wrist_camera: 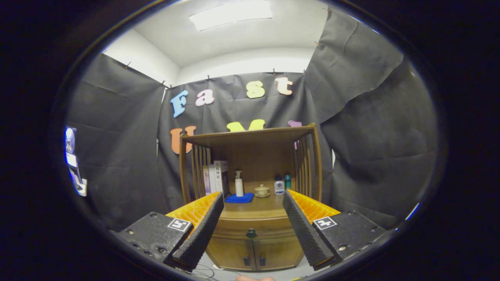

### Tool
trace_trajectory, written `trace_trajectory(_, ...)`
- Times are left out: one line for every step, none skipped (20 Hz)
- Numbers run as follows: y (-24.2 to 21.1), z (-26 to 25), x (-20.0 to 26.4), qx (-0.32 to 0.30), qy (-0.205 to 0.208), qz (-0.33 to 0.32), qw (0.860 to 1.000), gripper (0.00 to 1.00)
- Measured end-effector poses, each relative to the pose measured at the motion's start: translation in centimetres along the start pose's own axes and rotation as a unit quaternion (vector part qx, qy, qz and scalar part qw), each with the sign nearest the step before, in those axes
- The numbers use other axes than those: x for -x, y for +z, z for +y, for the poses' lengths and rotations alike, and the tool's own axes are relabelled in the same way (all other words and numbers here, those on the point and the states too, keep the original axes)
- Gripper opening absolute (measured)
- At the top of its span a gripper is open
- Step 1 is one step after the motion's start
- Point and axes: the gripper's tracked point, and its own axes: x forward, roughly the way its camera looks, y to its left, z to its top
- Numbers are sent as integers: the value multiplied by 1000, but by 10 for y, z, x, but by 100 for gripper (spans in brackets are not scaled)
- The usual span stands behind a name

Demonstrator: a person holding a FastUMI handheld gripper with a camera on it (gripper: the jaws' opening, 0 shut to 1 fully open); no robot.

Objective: Pull open the drawer, take out the items inside it, and place them on the countertop above the cabinet.

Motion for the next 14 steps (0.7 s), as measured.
trace_trajectory(-5, 0, -3, -2, -1, 2, 1000, 99)
trace_trajectory(-10, 0, -6, -3, -2, 5, 1000, 99)
trace_trajectory(-18, 1, -10, -4, -3, 8, 1000, 99)
trace_trajectory(-26, 2, -14, -4, -2, 15, 1000, 99)
trace_trajectory(-35, 6, -18, -4, 0, 23, 1000, 99)
trace_trajectory(-45, 7, -22, -3, -1, 32, 999, 99)
trace_trajectory(-53, 8, -27, -2, 0, 41, 999, 99)
trace_trajectory(-63, 10, -33, -2, -2, 50, 999, 99)
trace_trajectory(-72, 12, -38, -1, 0, 59, 998, 99)
trace_trajectory(-79, 15, -45, -1, 0, 63, 998, 99)
trace_trajectory(-90, 16, -52, 0, 0, 71, 998, 99)
trace_trajectory(-99, 17, -60, 1, -1, 77, 997, 99)
trace_trajectory(-109, 19, -67, 2, 0, 86, 996, 99)
trace_trajectory(-120, 22, -76, 0, 4, 92, 996, 99)
